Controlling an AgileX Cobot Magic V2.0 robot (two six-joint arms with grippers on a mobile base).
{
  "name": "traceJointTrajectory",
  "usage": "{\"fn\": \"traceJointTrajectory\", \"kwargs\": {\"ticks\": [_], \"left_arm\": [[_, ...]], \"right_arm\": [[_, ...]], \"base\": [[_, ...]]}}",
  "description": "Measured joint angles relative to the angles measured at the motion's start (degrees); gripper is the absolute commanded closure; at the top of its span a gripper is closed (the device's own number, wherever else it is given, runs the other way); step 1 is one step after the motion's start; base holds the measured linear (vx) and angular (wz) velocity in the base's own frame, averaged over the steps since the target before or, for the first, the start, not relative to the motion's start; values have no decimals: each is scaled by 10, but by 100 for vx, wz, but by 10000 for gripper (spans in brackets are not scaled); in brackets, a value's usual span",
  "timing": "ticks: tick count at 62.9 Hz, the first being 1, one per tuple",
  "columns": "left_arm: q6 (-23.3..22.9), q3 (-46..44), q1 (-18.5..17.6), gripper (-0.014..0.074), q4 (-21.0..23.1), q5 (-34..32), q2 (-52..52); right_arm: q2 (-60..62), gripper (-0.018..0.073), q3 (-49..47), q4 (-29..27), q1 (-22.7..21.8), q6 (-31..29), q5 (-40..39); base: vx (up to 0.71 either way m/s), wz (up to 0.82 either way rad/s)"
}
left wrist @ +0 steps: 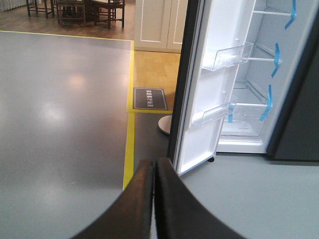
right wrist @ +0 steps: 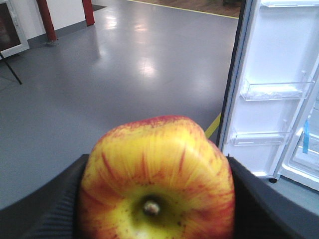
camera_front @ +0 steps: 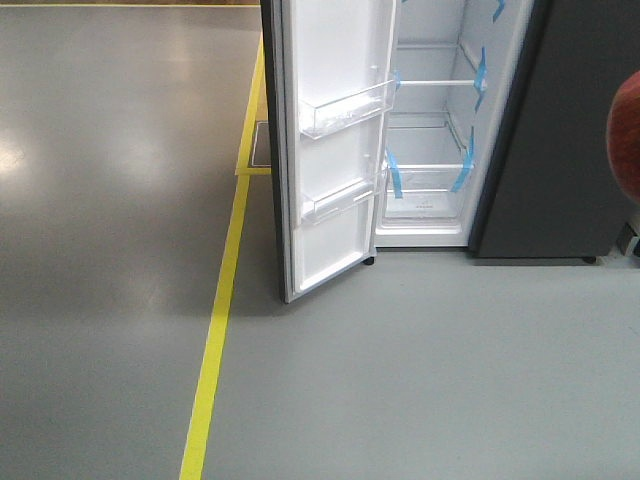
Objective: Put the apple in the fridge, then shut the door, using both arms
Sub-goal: 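Approach the open refrigerator door bins, keeping the apple in the right gripper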
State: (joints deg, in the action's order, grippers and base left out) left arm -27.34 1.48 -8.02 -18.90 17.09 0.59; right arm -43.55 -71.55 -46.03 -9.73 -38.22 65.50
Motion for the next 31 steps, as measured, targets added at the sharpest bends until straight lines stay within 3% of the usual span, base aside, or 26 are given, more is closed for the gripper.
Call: {"fn": "traceJointTrajectory", "kwargs": {"ticks": [31], "left_arm": [[0,0,0,603,0,0,0]], "right_arm": [[0,566,0,0,0,0,0]], "base": [[26,-3]]}}
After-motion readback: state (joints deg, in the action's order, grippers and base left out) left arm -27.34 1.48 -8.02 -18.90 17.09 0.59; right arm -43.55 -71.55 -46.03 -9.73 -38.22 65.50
